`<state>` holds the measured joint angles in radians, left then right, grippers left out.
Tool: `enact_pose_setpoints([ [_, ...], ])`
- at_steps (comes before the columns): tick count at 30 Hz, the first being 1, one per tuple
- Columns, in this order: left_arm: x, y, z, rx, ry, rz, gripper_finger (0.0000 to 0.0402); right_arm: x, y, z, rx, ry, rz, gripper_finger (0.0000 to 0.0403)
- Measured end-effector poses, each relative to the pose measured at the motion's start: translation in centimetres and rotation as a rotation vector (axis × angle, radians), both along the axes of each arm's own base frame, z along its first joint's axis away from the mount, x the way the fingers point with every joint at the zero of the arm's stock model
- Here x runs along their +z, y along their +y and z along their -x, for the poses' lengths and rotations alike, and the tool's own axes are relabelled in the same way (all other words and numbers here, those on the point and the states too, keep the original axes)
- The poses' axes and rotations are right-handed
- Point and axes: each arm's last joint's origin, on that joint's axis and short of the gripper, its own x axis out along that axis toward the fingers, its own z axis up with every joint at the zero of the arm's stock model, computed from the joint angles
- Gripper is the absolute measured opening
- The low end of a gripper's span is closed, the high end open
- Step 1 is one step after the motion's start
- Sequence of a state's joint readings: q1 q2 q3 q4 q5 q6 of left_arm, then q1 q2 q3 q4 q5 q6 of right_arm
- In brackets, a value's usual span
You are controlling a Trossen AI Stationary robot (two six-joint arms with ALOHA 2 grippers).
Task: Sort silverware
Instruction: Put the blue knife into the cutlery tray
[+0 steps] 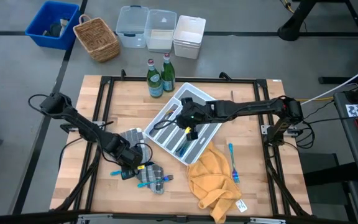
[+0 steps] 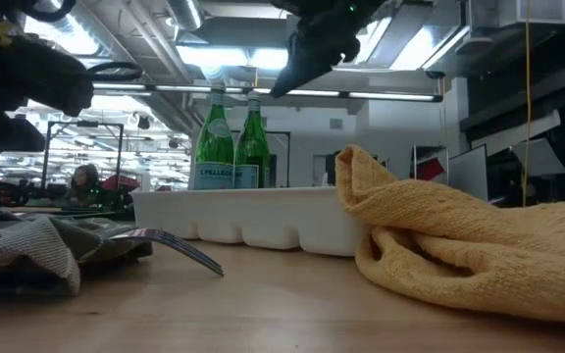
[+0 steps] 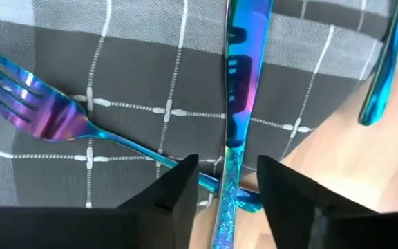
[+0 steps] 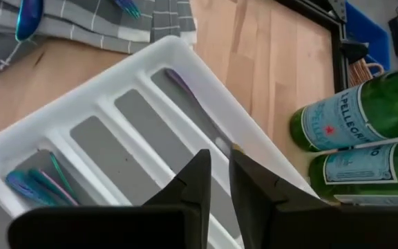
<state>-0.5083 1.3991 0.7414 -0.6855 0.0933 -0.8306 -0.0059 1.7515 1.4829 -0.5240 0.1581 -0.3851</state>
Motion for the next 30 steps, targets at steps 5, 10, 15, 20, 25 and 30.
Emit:
enact_pose_setpoints([
  [5, -0.8, -0.6, -0.5, -0.057, -0.016, -0.004, 0.0161, 0.6, 0.0, -0.2, -0.017, -0.025, -0.021, 0.0056],
  [10, -2.0, -1.3, -0.7, -0.11, -0.006, -0.035, 0.0155, 0.6, 0.0, -0.2, -0.041, -0.033, -0.045, 0.0056],
  [15, -3.1, -1.8, -0.8, -0.11, 0.034, -0.082, 0.0137, 0.6, 0.0, -0.2, -0.046, -0.034, -0.05, 0.0056],
  [20, -3.2, -1.7, -0.8, -0.102, 0.041, -0.086, 0.0099, 0.6, 0.0, -0.2, -0.046, -0.033, -0.05, 0.0056],
  [25, -2.5, -1.6, -0.6, -0.085, 0.016, -0.074, 0.0055, 0.6, 0.0, -0.2, -0.045, -0.033, -0.049, 0.0056],
  [30, -1.6, -1.4, -0.4, -0.056, -0.013, -0.046, 0.0029, 0.6, 0.0, -0.2, -0.045, -0.033, -0.049, 0.0056],
])
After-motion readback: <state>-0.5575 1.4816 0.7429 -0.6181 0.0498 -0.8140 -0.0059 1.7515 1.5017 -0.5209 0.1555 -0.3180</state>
